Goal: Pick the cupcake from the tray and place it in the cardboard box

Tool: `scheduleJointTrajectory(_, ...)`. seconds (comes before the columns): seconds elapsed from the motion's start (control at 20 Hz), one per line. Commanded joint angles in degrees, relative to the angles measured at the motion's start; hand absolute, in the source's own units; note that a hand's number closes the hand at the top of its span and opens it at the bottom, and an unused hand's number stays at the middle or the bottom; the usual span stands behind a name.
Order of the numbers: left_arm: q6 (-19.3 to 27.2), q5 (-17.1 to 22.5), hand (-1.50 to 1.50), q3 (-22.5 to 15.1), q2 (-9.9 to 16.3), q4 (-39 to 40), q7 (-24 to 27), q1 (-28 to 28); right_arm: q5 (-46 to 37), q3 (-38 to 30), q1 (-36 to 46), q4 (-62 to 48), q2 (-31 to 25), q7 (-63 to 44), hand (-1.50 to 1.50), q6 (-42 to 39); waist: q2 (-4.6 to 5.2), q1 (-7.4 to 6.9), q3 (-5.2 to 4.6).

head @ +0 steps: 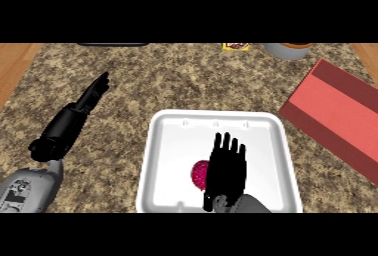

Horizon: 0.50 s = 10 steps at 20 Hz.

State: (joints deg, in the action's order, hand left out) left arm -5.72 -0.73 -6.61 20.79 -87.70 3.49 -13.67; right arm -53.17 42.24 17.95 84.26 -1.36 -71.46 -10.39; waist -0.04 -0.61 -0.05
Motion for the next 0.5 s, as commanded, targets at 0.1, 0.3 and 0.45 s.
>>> scheduleJointTrajectory(0.1, -1.19, 0.36, 0.00, 0.75, 0.15, -1.41, -1.55, -0.13, 3.65, 4.59, 3.27, -4.09, 1.29, -13.76, 1.50, 2.42, 0.04, -0.61, 0.04)
scheduleJointTrajectory(0.3, -1.41, -0.78, 0.00, 1.61, -0.86, 1.11, 0.38, -1.28, 0.59, 6.54, 5.46, -4.78, 1.29, -9.33, 1.50, 2.43, 0.05, 0.18, 0.04)
scheduleJointTrajectory(0.45, -1.64, -0.63, 0.00, 1.64, -1.18, 0.54, -1.22, -1.32, -3.22, 5.58, 6.37, -7.82, 1.29, -6.09, 1.50, 3.59, 0.03, 0.18, 0.05)
